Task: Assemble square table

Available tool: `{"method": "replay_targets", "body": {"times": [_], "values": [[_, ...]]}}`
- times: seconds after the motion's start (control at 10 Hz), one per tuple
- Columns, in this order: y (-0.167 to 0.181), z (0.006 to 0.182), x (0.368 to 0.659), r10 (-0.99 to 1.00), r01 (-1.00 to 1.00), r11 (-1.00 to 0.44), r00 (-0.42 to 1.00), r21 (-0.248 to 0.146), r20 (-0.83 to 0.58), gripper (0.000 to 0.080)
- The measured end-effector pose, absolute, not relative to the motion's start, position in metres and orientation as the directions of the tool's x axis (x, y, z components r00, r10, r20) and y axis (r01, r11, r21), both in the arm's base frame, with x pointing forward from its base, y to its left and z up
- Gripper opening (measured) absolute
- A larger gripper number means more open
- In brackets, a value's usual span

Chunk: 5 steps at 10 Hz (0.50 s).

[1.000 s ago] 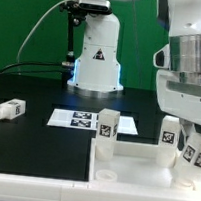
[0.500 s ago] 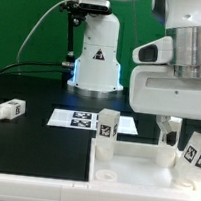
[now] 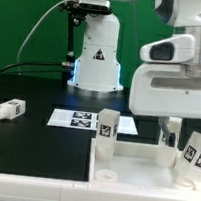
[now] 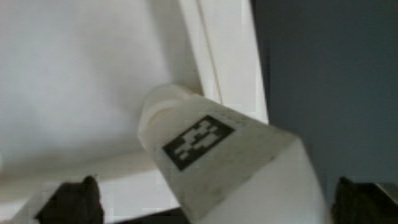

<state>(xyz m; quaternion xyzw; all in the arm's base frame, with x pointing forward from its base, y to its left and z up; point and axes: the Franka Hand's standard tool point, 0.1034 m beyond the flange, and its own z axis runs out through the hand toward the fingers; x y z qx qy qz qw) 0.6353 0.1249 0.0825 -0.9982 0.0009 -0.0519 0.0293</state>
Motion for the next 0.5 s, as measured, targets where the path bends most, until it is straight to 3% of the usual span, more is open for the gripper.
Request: {"method": "replay_targets", "body": {"times": [0.2, 0.5], "values": [[0.113, 0.073, 0.628, 0.073, 0.077, -0.996, 0.992, -0.043, 0.107, 0.0648], [0.11, 0.072, 0.628, 0.047, 0.052, -0.998, 0.994, -0.046, 0.103, 0.0626]]}}
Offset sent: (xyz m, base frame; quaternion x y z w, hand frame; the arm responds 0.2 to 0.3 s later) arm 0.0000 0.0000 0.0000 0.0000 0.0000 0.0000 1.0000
